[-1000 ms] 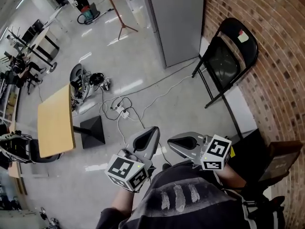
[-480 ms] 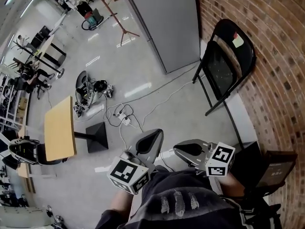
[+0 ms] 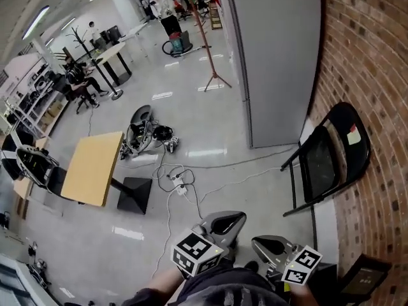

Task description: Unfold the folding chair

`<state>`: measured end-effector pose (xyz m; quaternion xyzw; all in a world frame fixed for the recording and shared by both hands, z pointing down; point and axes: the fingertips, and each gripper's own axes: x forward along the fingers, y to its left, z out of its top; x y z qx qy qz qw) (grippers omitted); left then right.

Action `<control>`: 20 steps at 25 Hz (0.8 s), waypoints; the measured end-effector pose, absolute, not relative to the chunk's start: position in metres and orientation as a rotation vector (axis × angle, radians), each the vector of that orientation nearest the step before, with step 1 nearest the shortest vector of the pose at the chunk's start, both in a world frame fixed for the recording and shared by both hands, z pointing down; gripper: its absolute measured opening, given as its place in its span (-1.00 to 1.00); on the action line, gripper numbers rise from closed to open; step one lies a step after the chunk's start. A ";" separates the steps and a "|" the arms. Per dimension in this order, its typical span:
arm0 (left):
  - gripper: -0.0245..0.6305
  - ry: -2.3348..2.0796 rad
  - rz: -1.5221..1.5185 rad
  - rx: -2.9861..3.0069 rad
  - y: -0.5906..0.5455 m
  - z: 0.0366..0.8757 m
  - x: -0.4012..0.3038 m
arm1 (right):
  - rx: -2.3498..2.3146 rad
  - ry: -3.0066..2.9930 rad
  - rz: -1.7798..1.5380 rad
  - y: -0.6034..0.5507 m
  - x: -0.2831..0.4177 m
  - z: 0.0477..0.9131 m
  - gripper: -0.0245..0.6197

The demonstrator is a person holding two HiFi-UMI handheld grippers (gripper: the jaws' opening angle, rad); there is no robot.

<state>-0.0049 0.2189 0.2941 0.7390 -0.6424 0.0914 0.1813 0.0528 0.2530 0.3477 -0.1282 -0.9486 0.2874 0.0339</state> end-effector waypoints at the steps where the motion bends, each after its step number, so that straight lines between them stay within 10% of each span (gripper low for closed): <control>1: -0.92 -1.814 0.251 2.090 0.215 0.293 -0.011 | -0.388 -2.922 0.881 0.248 0.047 0.345 -0.92; 20: -0.92 -1.779 0.005 2.113 0.167 0.315 -0.157 | -0.360 -2.807 0.677 0.211 -0.092 0.368 -0.92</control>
